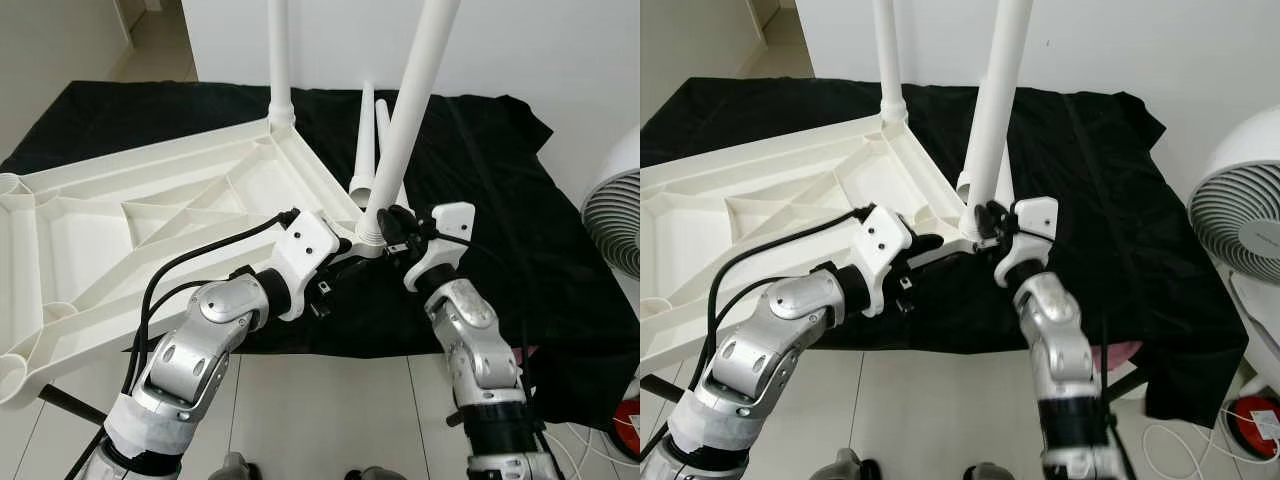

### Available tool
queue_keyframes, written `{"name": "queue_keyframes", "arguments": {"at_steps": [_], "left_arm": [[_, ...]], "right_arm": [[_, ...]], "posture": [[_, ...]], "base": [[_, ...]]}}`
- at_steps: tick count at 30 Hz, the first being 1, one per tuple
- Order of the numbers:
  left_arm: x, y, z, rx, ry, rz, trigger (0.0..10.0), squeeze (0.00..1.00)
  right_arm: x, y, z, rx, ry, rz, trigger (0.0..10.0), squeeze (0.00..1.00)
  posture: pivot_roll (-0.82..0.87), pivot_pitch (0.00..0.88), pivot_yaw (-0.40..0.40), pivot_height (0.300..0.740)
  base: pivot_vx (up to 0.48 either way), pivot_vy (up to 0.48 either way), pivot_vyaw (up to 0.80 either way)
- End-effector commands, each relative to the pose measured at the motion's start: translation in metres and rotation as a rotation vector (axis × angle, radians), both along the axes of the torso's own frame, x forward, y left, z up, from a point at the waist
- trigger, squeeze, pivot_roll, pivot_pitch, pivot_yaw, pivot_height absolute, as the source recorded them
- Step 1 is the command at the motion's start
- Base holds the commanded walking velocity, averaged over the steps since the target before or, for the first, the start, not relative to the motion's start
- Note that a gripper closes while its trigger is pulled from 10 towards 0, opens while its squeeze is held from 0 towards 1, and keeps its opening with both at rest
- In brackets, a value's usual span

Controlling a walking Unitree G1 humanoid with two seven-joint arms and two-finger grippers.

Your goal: Building children table

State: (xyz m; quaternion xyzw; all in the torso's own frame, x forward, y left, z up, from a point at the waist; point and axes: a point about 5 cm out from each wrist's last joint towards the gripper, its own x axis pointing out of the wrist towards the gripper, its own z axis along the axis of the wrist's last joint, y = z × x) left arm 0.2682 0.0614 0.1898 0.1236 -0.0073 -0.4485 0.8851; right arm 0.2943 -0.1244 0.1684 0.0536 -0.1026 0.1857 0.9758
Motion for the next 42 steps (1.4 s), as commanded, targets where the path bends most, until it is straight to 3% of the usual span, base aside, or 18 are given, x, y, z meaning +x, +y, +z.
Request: {"name": "queue_keyframes", "arguments": {"at_steps": [1, 10, 33, 34, 35, 36, 42], "left_arm": [[0.011, 0.01, -0.012, 0.066, 0.007, 0.189, 10.0, 0.0], [0.019, 0.011, -0.01, 0.06, -0.005, 0.233, 10.0, 0.0], [0.022, 0.018, -0.007, 0.033, -0.002, 0.272, 10.0, 0.0], [0.023, 0.019, -0.007, 0.032, -0.001, 0.274, 10.0, 0.43], [0.023, 0.019, -0.007, 0.032, -0.001, 0.274, 10.0, 0.43], [0.023, 0.02, -0.007, 0.021, 0.011, 0.278, 10.0, 1.0], [0.026, 0.024, -0.007, 0.037, 0.006, 0.305, 10.0, 1.0]], "right_arm": [[-0.007, 0.0, 0.002, 0.012, -0.015, 0.002, 10.0, 0.0], [-0.012, -0.007, -0.001, -0.001, -0.019, -0.03, 10.0, 0.0], [-0.017, -0.002, 0.0, -0.012, -0.015, -0.021, 10.0, 0.0], [-0.017, -0.003, 0.0, -0.009, -0.015, -0.021, 10.0, 0.0], [-0.017, -0.003, 0.0, -0.009, -0.015, -0.021, 10.0, 0.0], [-0.017, -0.003, 0.0, -0.007, -0.014, -0.025, 10.0, 0.0], [-0.018, -0.001, -0.001, -0.006, -0.011, -0.022, 10.0, 0.0]], "posture": [[-0.07, 0.063, 0.002, 0.74], [-0.09, 0.058, 0.015, 0.74], [-0.09, 0.09, 0.013, 0.74], [-0.08, 0.094, 0.012, 0.74], [-0.08, 0.094, 0.012, 0.74], [-0.08, 0.094, 0.012, 0.74], [-0.09, 0.089, 0.012, 0.74]], "base": [[0.0, 0.0, 0.0], [0.0, 0.0, 0.0], [0.0, 0.0, 0.0], [0.0, 0.0, 0.0], [0.0, 0.0, 0.0], [0.0, 0.0, 0.0], [0.0, 0.0, 0.0]]}}
